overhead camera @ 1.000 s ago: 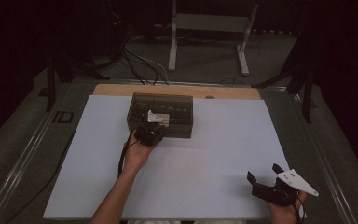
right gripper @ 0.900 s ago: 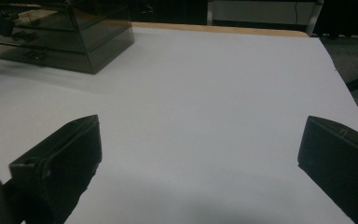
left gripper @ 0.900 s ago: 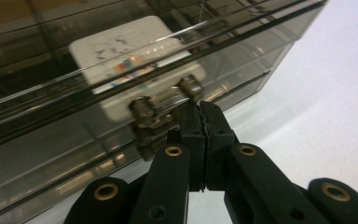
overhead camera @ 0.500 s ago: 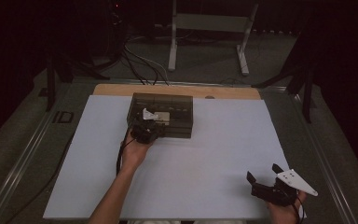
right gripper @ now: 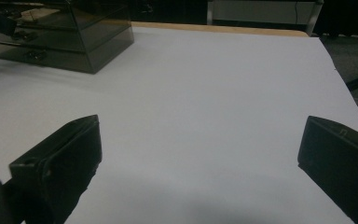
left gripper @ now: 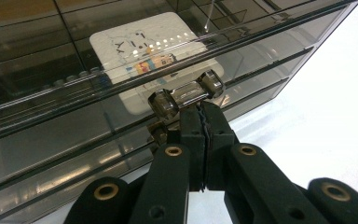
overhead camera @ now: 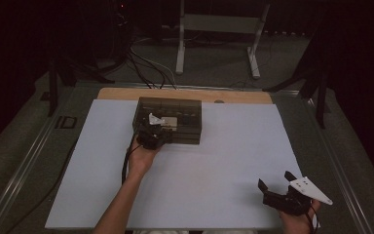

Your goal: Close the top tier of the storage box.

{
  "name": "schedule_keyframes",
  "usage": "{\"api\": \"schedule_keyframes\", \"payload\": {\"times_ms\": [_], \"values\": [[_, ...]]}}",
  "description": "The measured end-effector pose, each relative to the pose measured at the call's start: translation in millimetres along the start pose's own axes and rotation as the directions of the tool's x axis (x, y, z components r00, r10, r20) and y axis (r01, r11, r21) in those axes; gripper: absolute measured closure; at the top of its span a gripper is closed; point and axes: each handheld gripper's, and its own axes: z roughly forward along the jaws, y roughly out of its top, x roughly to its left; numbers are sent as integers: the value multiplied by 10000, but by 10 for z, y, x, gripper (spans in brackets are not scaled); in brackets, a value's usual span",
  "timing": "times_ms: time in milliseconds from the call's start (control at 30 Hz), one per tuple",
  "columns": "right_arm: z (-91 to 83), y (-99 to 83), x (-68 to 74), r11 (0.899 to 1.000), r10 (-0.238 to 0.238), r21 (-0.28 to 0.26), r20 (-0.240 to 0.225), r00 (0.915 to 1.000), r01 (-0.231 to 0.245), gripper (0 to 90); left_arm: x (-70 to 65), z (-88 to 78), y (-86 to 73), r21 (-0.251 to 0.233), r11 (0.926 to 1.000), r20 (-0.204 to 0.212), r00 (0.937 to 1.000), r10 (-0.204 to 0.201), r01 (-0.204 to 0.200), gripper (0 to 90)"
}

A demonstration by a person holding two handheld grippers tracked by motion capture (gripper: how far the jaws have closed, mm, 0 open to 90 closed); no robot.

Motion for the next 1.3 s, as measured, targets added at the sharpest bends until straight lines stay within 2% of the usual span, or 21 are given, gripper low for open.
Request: {"api": "schedule_keyframes", "payload": {"times_ms": [167, 333, 467, 600, 733, 767, 933, 1033, 1167, 1300], "values": [[-1, 1, -1, 10000, -6, -11, 1, 10000, 6, 0, -20, -12, -15, -78, 9999, 11, 9999, 106, -106, 850], [-3, 1, 2, 10000, -12, -23, -3, 10000, 12, 0, -26, -23, -45, -197, 9998, 317, 9995, -43, 50, 802], [-2, 1, -2, 10000, -8, -11, -3, 10000, 8, 0, -36, -33, -95, -213, 9998, 431, 9990, 68, -59, 735], [-3, 1, 2, 10000, -9, -12, -9, 10000, 9, 0, 20, -100, -178, -519, 9986, 496, 9987, -100, 125, 661], [3, -1, 7, 10000, 0, 22, -7, 10000, 0, 0, 55, -193, -249, -873, 9960, 661, 9976, 223, -165, 608], [3, -1, 9, 10000, 2, 21, -9, 10000, -2, 0, 58, -218, -263, -949, 9951, 637, 9974, 326, -265, 581], [7, -2, 14, 10000, -29, 32, -29, 10000, 29, 0, 76, -318, -330, -1255, 9917, 548, 9979, 339, -268, 385], [7, -3, 14, 10000, -41, 41, -32, 10000, 42, 0, 93, -358, -363, -1407, 9900, 468, 9987, 177, -110, 297], [7, -3, 13, 10000, -15, 33, -23, 10000, 15, 0, 121, -403, -396, -1476, 9890, 410, 9992, 40, 21, 212], [7, -3, 13, 10000, -29, 47, -35, 10000, 29, 0, 155, -448, -426, -1564, 9876, 377, 9993, -42, 101, 173]]}}
